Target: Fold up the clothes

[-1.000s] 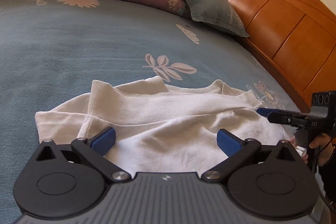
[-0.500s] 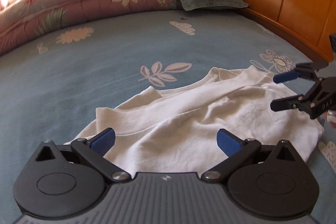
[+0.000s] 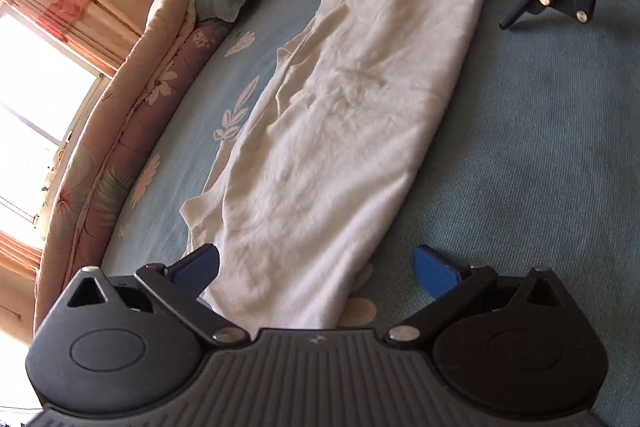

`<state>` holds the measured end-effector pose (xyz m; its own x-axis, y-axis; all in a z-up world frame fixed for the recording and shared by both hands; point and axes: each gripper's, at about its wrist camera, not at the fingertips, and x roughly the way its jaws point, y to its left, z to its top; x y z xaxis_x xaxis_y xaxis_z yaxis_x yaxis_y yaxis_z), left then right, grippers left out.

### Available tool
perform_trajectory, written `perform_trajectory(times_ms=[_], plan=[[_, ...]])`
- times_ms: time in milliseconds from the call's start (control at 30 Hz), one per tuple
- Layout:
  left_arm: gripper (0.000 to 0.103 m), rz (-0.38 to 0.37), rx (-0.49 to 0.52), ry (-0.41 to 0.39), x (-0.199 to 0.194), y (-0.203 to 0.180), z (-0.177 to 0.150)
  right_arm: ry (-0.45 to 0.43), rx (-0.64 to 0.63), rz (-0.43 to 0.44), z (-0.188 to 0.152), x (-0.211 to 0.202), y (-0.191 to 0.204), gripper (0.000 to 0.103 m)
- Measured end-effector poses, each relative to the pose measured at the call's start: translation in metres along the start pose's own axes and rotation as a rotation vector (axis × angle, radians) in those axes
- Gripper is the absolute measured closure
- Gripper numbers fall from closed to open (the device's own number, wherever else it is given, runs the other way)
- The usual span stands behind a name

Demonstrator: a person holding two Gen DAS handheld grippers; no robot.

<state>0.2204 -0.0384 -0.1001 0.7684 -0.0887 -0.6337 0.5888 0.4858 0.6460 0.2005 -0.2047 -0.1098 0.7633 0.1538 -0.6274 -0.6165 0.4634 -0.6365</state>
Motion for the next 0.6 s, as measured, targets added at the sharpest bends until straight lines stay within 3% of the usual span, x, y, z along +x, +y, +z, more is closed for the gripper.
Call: perform_trajectory(times_ms=[333, 533, 600], plan=[[0.001, 0.032, 0.164, -0.094, 0.033, -0.026, 0.052, -0.075, -0.094, -0.117, 0.047, 0.031, 0.023, 0.000], [0.001, 0.081, 0.218, -0.135, 0.039, -0.033, 0.055, -0.123, -0.082, -0.256, 0.043, 0.023, 0.014, 0.000], [0.000, 0.115, 0.220, -0.124, 0.041, -0.033, 0.052, -0.117, -0.066, -0.258, 0.040, 0.021, 0.006, 0.000]])
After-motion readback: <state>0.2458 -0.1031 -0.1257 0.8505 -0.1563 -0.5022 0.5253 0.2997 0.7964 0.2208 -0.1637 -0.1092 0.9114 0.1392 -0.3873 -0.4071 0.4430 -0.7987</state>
